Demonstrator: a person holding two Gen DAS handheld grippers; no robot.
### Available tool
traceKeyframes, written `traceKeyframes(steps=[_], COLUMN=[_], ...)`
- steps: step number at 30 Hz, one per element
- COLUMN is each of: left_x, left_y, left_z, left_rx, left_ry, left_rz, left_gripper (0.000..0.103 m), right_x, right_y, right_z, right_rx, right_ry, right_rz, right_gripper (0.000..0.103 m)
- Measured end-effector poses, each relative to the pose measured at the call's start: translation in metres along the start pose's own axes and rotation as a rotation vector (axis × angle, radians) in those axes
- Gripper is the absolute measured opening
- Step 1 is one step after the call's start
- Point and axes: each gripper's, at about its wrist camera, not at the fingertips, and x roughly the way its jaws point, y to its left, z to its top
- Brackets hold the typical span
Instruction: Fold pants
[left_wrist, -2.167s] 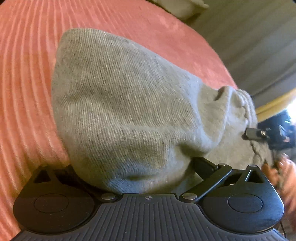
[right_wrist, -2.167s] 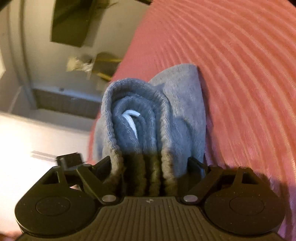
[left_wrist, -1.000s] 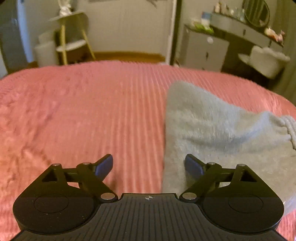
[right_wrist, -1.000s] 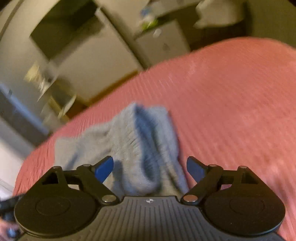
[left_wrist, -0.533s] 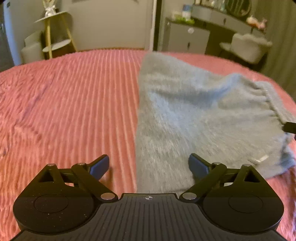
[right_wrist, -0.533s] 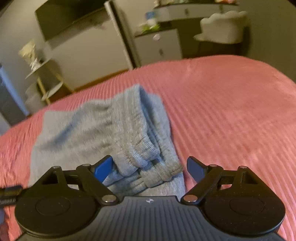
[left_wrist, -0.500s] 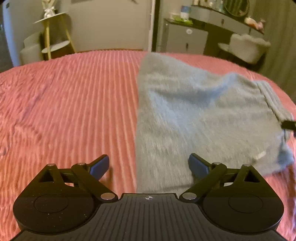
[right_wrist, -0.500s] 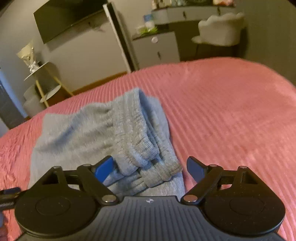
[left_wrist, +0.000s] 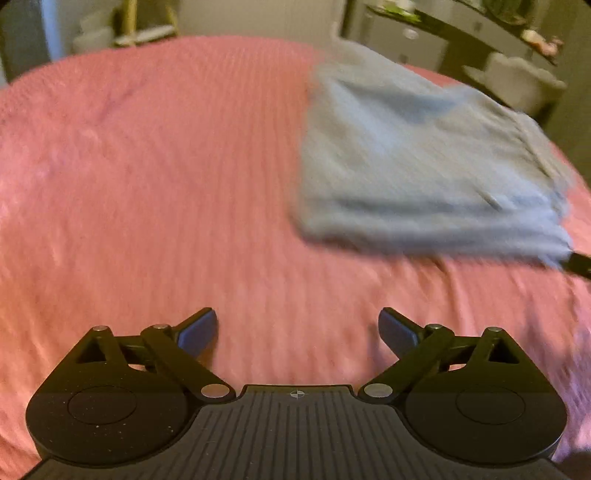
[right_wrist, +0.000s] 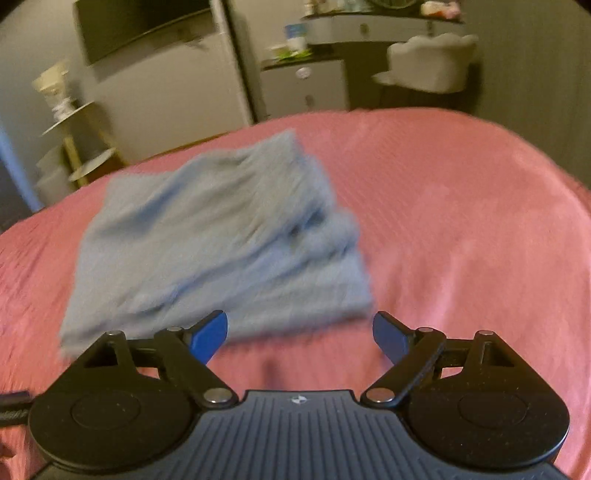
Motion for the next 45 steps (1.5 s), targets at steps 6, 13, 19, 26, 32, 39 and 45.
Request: traceKeyframes(steps=[6, 13, 19, 26, 32, 39, 45], left_x=[-0.016, -0.041, -0.055, -0.060, -0.061, -0.046, -0.030], left_y=[-0.038, -0.033, -0.031, -0.038, -0.047, -0.061, -0.058], left_z=[-0.034, -0.031, -0.020, -0.011, -0.006, 0.001, 0.005], left_rx=[0.212, 0.111, 0.058, 0.112, 0.156, 0.191, 0.178], left_ry=[-0.010, -0.059, -0.108, -0.175, -0.229, -0.198, -0.143], left_rz=[0.091, 0.067, 0.071, 0.078, 0.025, 0.076, 0.085], left_gripper=[0.098, 0.099, 0.099, 0.101, 0.101, 0.101, 0.101], right_x=[-0.030, -0.037, -0.055, -0.068, -0.066, -0.045, -0.027], right_y=[0.025, 0.033, 0.051, 0.070, 0.068, 0.058, 0.060], right_z=[-0.060, -0.062, -0.058, -0.052, -0.038, -0.043, -0.044], right_rx=[-0.077, -0.123, -0.176, -0.262, -0.217, -0.158, -0.151], right_ry=[-0.020, 0.024, -0.001, -0.038, -0.048, -0.059, -0.028], right_rz=[-0.055, -0.116, -0.168, -0.215, -0.186, -0.203, -0.204], right_gripper=[0.086, 0.086, 0.086, 0.086, 0.086, 0.086, 0.086])
